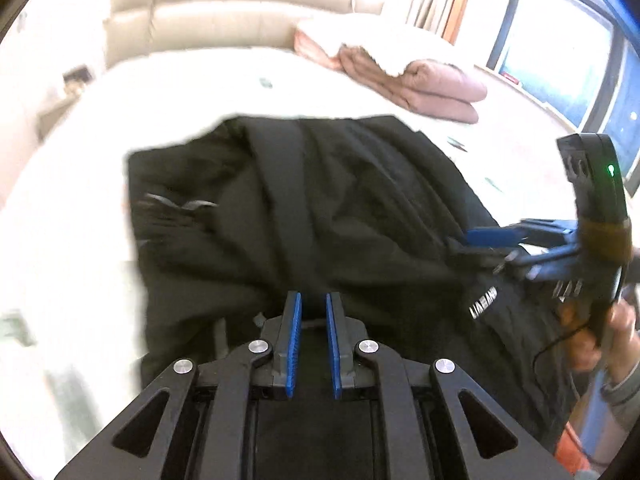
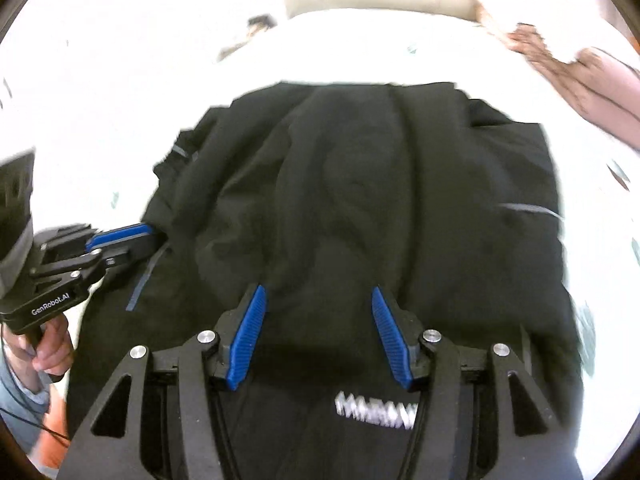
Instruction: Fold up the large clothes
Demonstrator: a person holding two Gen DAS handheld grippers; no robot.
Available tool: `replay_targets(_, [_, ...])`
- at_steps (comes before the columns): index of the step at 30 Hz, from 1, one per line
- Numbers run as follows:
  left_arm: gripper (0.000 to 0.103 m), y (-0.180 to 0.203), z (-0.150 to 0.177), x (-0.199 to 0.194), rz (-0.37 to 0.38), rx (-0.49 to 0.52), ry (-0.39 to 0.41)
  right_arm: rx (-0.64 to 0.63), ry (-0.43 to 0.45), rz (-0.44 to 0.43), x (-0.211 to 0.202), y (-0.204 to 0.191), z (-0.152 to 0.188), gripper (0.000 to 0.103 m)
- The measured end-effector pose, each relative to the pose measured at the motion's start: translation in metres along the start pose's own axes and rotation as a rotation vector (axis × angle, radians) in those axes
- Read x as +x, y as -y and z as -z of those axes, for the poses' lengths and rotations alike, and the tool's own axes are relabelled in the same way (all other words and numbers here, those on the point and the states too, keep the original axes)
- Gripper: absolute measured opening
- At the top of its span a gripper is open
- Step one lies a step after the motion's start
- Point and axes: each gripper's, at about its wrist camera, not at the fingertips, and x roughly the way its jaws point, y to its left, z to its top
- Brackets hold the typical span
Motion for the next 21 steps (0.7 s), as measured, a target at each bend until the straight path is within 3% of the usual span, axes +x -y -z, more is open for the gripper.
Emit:
replay_targets(2, [0.016,-0.002,0.014,-0.038,-0.029,-0.012,0.021,0.047,0.054,0.039,-0.041,0.011,0.022,0.06])
replay_targets(4, [0.025,-0.01,0.035,-0.075,-0.059,-0.062,0.017,0.112,0.081,0.085,-0.077,0.026,0.046,0.061])
replay_targets(6, [0.057,-0.02,0.057,-0.109,-0.093,-0.14,-0.019,0.191,0.076,0.091,-0.105,0.047,0.066,0.065])
replay_targets(8, [0.066,-0.034,0.089,-0.145,-0.107,-0.215,-0.025,0.237,0.075,0.127,-0.131,0.068,0.079,0.066])
replay_targets(12, [0.066,-0.07,0.158,-0.168,-0.086,-0.426,-0.069,0.32,0.025,0.241,-0.145,0.111,0.121,0.066])
replay_targets(16, [0.066,-0.079,0.216,-0.141,-0.009,-0.571,-0.164,0.435,-0.044,0.244,-0.146,0.157,0.162,0.066])
replay_targets(18, [0.065,-0.079,0.236,-0.124,0.04,-0.629,-0.199,0.464,-0.069,0.256,-0.144,0.173,0.178,0.066])
replay_targets(21, [0.065,-0.067,0.237,-0.115,0.038,-0.617,-0.161,0.477,-0.091,0.249,-0.14,0.183,0.194,0.066])
